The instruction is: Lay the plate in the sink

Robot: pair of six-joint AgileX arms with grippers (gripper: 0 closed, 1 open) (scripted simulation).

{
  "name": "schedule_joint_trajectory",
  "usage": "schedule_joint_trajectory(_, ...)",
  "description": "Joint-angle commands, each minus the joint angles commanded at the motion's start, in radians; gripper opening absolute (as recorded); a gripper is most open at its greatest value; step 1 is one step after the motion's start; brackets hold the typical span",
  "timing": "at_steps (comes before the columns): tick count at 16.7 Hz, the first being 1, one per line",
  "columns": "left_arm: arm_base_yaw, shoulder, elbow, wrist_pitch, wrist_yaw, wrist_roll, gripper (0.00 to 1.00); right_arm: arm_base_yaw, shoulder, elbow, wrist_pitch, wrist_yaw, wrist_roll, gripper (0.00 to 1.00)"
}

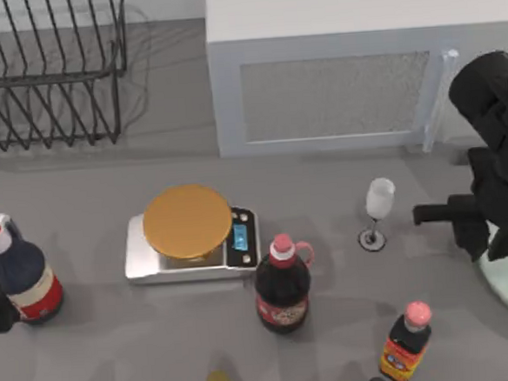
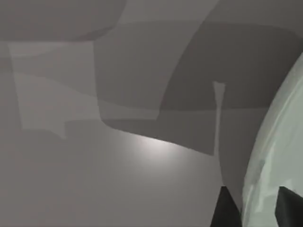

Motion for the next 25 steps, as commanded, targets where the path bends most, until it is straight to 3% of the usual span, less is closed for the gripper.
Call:
schedule_joint_trajectory(11,0.0,0.0,0.0,0.0,0.0,0.0,1.0,-0.016,-0.055,0.712,-0.768,-0.009,0.008,0.0)
schedule_joint_trajectory(16,0.0,0.0,0.0,0.0,0.0,0.0,1.0,0.035,-0.039,0.91,-0.853,-0.002,-0.005,0.0)
schedule_joint_trajectory(25,0.0,0.0,0.0,0.0,0.0,0.0,1.0,-0.024,0.024,0.988,-0.842,0.02,-0.014,0.0)
